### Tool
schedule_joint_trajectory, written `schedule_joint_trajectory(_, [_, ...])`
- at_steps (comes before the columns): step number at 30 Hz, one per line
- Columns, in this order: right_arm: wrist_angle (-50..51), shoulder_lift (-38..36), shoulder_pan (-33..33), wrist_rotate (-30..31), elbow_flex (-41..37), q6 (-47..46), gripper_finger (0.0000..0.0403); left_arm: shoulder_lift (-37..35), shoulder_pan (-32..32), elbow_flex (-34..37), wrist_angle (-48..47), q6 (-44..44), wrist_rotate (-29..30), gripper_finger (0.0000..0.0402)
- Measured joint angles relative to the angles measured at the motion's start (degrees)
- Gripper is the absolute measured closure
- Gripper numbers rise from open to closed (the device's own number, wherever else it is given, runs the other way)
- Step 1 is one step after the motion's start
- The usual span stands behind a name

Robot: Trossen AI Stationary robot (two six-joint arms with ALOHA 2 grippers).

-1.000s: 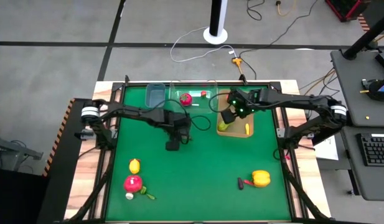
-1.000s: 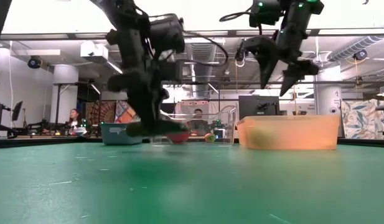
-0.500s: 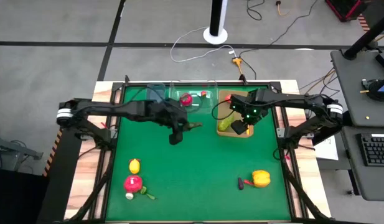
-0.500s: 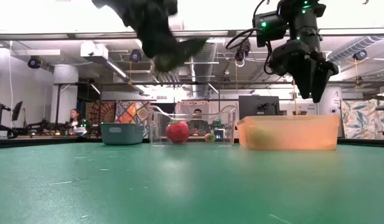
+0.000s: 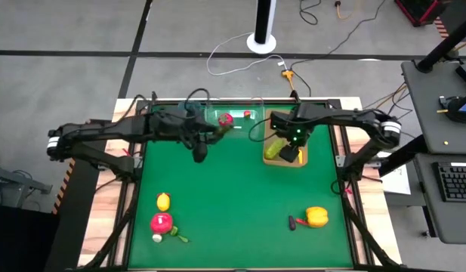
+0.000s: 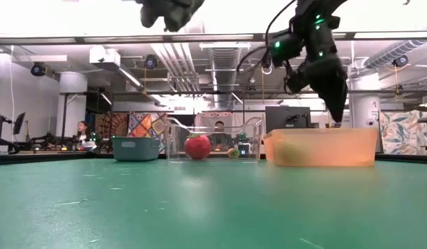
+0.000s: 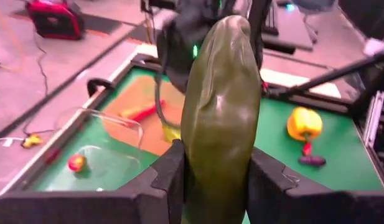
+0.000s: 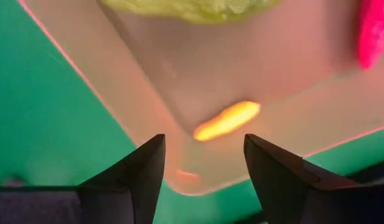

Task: Sort produce into baskets
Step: Put the dark green chili pepper into the orange bin

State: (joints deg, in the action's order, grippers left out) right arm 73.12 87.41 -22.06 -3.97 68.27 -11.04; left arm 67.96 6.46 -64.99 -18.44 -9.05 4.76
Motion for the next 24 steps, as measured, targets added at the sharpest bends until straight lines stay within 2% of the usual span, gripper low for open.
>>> schedule_joint_trajectory(3, [2.76, 3.32, 0.0, 1.51, 1.11, 6.04, 0.0193, -1.5, 0.0, 0.0, -0.04, -0.58, 0.79, 0.0296])
schedule_joint_trajectory(8, [4.58, 7.99, 0.0, 4.27, 2.13, 10.78, 0.0193, -2.44, 0.0, 0.0, -0.17, -1.32, 0.82, 0.0296])
schedule_joint_trajectory(14, [4.41, 10.93, 0.0, 4.59, 2.27, 12.6, 0.0193, -1.89, 0.0, 0.0, -2.39, -2.36, 0.86, 0.0295])
schedule_joint_trajectory(24, [2.32, 11.87, 0.0, 5.63, 2.07, 14.95, 0.0194, -0.54, 0.0, 0.0, -2.46, -2.48, 0.86, 0.0295])
